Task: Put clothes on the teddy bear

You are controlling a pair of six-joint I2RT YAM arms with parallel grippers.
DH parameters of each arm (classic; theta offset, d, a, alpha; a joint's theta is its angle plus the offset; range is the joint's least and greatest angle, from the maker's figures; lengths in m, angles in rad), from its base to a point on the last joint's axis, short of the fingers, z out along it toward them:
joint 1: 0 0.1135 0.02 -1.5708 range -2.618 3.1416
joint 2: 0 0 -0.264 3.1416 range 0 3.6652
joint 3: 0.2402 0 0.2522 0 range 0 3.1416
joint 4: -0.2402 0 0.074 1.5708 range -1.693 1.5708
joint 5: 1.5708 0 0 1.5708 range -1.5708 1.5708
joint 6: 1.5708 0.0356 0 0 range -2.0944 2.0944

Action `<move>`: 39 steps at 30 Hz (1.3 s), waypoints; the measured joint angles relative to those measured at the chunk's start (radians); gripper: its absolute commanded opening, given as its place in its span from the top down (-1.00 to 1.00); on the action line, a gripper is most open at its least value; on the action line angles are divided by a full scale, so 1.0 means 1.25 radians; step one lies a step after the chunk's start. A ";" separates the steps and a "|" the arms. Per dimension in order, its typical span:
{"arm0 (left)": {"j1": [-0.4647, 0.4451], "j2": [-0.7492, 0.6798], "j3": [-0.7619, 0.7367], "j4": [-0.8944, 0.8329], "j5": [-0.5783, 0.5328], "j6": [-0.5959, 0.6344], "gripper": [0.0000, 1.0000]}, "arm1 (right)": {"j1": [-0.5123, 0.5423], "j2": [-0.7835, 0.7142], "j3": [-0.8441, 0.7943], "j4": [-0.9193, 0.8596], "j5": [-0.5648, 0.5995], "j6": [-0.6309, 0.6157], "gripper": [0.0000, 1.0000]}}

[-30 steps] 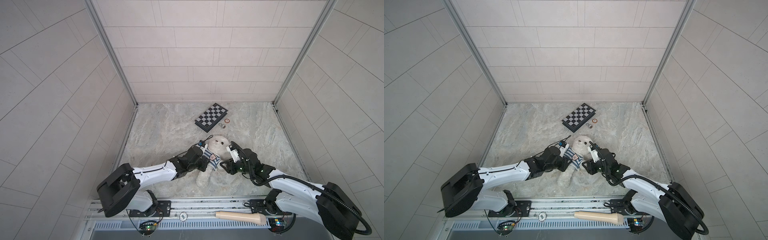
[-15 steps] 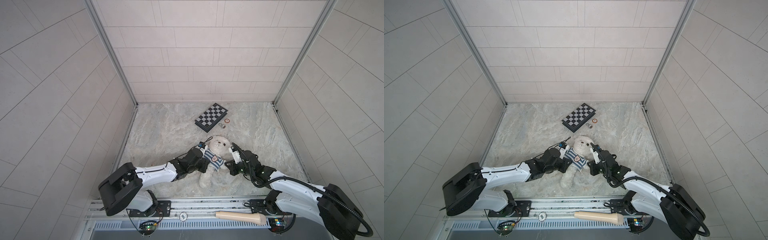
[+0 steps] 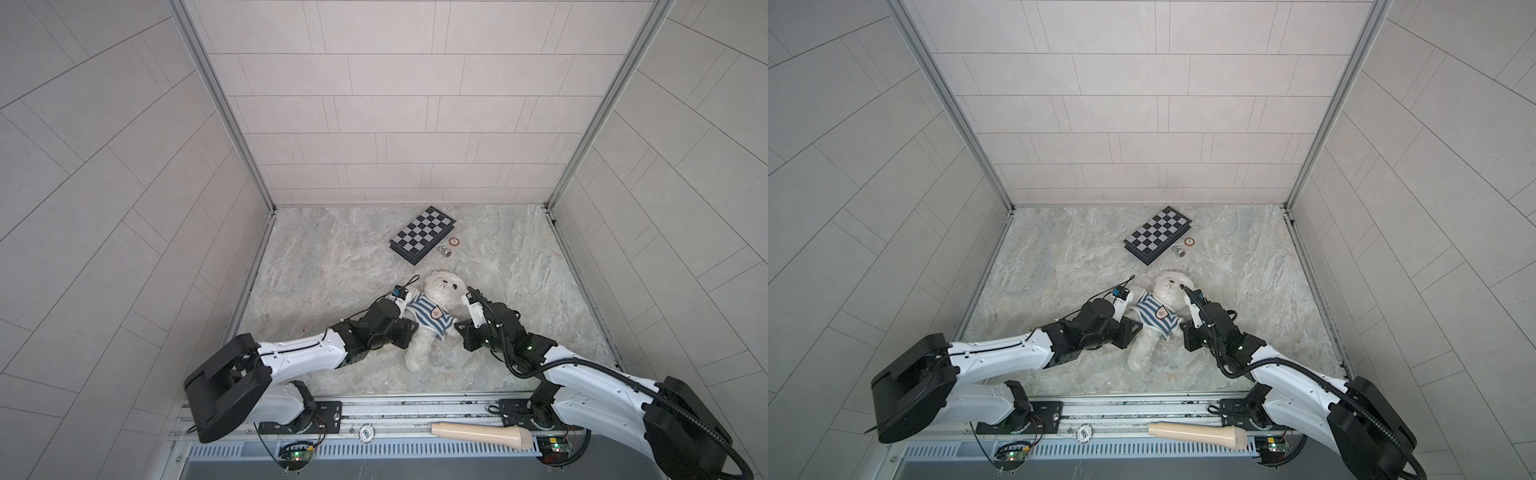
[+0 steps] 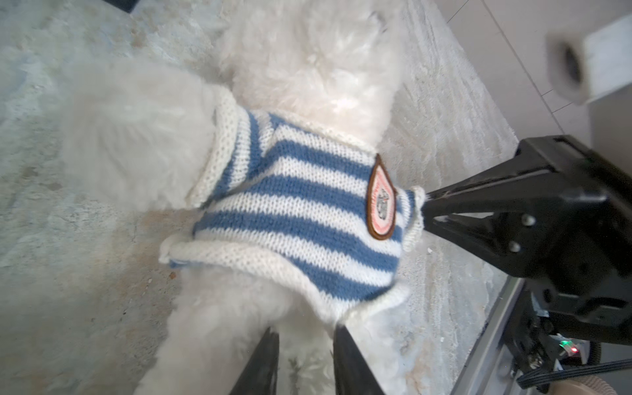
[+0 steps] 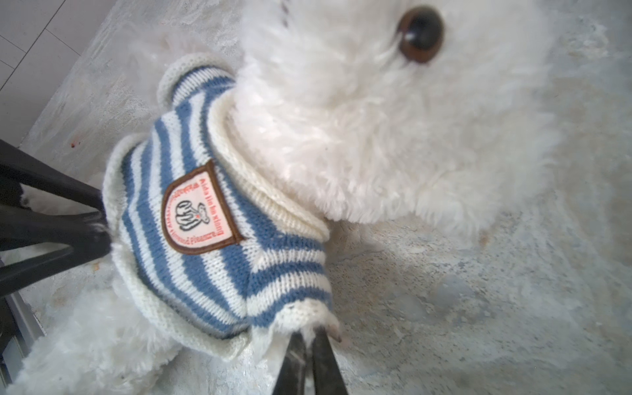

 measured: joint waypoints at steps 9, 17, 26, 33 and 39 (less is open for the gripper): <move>0.000 -0.027 0.108 -0.079 0.027 0.027 0.37 | 0.005 -0.002 0.005 0.029 -0.009 -0.049 1.00; 0.002 0.108 0.253 -0.088 0.056 0.042 0.42 | 0.005 0.000 0.008 0.038 -0.010 -0.063 1.00; 0.007 0.219 0.266 -0.101 0.060 0.047 0.45 | 0.005 0.001 0.010 0.048 -0.023 -0.074 1.00; 0.019 0.243 0.243 -0.069 0.043 0.051 0.50 | 0.005 -0.004 0.010 0.047 -0.032 -0.086 1.00; 0.053 0.253 0.200 -0.002 0.060 0.054 0.50 | 0.004 -0.037 0.010 0.042 -0.027 -0.088 1.00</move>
